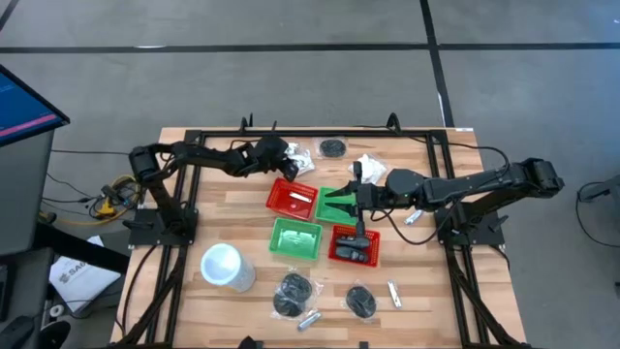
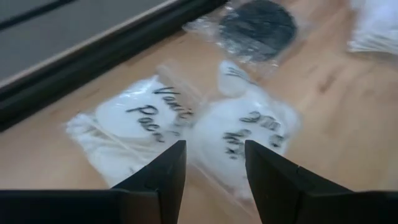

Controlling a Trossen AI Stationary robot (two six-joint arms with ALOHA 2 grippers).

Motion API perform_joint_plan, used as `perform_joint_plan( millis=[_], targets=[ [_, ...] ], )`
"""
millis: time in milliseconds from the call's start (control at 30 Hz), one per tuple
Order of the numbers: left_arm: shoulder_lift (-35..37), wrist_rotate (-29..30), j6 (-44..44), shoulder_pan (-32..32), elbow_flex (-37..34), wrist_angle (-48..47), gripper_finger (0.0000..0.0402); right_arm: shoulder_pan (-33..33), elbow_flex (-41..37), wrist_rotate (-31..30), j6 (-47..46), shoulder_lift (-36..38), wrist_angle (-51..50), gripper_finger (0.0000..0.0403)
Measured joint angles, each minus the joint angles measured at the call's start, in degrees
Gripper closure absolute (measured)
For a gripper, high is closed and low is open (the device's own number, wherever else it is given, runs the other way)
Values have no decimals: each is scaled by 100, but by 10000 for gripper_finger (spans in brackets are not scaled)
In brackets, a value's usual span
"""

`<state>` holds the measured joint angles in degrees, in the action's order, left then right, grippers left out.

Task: Pick & Place Travel size toiletries
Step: Put the white cotton pack into the bottom left green bin

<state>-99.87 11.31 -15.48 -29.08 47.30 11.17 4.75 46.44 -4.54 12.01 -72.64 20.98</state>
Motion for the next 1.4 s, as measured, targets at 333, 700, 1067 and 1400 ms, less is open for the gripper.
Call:
perform_joint_plan(
  millis=[333,700,1067,1400],
  targets=[
    [-7,263,-78,-246,6,51,247,0,0,0,15,0,-84,326],
    [-264,-273,-324,-404,9,355,247,0,0,0,44,0,-84,326],
    [-460,-345,-298,-385,-3,436,266,0,0,0,45,0,-127,326],
    [-453,-872,-259,-417,-1,597,398,0,0,0,47,0,-153,326]
  ],
)
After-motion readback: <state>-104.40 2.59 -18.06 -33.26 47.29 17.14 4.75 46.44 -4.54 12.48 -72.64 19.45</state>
